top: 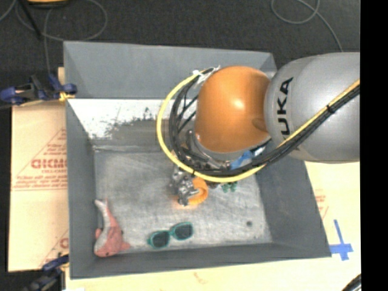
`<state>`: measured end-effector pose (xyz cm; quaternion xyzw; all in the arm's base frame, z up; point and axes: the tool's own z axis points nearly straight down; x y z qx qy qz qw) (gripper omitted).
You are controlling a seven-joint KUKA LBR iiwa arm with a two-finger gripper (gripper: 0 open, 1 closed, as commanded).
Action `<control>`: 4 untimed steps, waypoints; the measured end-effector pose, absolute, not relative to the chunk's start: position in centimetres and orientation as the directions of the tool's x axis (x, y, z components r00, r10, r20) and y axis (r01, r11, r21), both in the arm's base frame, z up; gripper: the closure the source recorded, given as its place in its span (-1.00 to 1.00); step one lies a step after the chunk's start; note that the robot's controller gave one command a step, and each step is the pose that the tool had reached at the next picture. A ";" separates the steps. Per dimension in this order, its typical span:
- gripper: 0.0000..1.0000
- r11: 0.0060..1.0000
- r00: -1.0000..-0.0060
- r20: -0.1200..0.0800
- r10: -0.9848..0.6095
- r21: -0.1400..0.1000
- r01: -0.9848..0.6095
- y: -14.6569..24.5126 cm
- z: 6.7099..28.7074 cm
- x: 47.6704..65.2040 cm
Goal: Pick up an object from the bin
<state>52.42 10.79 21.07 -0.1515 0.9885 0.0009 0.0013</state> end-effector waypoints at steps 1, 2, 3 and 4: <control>1.00 0.954 -0.954 -0.002 -0.299 0.002 -0.299 10.8 21.1 52.4; 1.00 0.954 -0.954 -0.002 -0.298 0.002 -0.298 10.8 21.1 52.4; 1.00 0.945 -0.945 -0.002 -0.328 -0.001 -0.328 9.2 20.0 52.0; 1.00 0.923 -0.923 0.000 -0.385 -0.002 -0.385 9.1 18.4 52.5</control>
Offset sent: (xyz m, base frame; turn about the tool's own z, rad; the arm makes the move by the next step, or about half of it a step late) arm 0.0000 0.0000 0.0000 0.0000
